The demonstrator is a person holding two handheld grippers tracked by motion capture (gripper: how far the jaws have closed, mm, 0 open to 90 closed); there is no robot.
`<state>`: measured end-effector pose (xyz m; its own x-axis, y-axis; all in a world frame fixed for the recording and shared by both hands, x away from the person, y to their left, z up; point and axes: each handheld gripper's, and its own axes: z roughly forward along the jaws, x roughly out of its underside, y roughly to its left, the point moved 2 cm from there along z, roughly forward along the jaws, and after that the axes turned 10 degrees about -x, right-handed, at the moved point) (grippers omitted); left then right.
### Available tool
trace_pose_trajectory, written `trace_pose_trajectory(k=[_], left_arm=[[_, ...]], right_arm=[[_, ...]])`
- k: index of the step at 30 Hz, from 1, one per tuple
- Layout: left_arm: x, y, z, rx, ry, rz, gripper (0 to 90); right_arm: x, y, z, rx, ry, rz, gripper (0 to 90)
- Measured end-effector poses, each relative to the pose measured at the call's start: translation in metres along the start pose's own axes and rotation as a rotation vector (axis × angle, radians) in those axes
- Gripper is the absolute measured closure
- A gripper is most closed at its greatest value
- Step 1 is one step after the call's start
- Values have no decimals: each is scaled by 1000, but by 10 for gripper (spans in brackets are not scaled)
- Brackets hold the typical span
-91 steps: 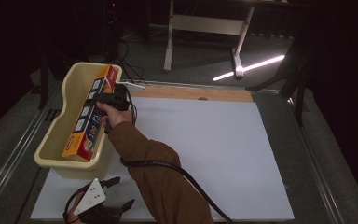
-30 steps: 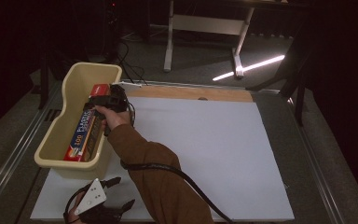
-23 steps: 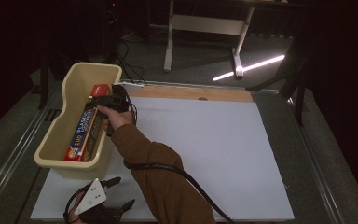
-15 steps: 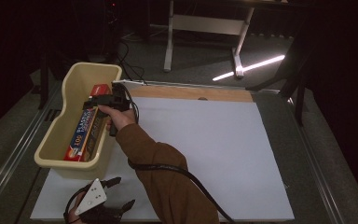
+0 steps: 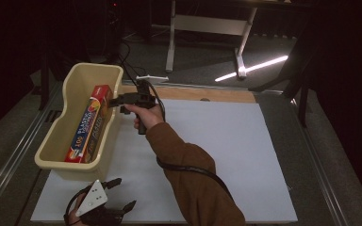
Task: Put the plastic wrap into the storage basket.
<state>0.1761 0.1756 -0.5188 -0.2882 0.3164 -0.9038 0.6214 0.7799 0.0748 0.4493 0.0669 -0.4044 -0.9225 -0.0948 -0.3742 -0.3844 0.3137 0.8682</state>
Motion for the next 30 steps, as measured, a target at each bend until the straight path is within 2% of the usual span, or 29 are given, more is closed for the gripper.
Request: trace_pose_trajectory(k=[8, 14, 19, 23, 27, 30], left_arm=[[0, 1, 2, -6, 6, -6, 164], [0, 2, 2, -9, 8, -7, 164], [0, 2, 2, -13, 6, -14, 164], [0, 3, 1, -18, 8, -17, 164], [0, 4, 1, -23, 8, -23, 164], [0, 5, 1, -25, 8, -25, 164]], right_arm=[[10, -26, -50, 88, -19, -83, 409], [21, -47, -84, 133, -45, -111, 417], [38, -66, -108, 172, -58, -120, 422], [53, -83, -129, 242, -63, -177, 422], [67, -97, -156, 270, -105, -223, 426], [80, -107, -180, 318, -138, -267, 426]])
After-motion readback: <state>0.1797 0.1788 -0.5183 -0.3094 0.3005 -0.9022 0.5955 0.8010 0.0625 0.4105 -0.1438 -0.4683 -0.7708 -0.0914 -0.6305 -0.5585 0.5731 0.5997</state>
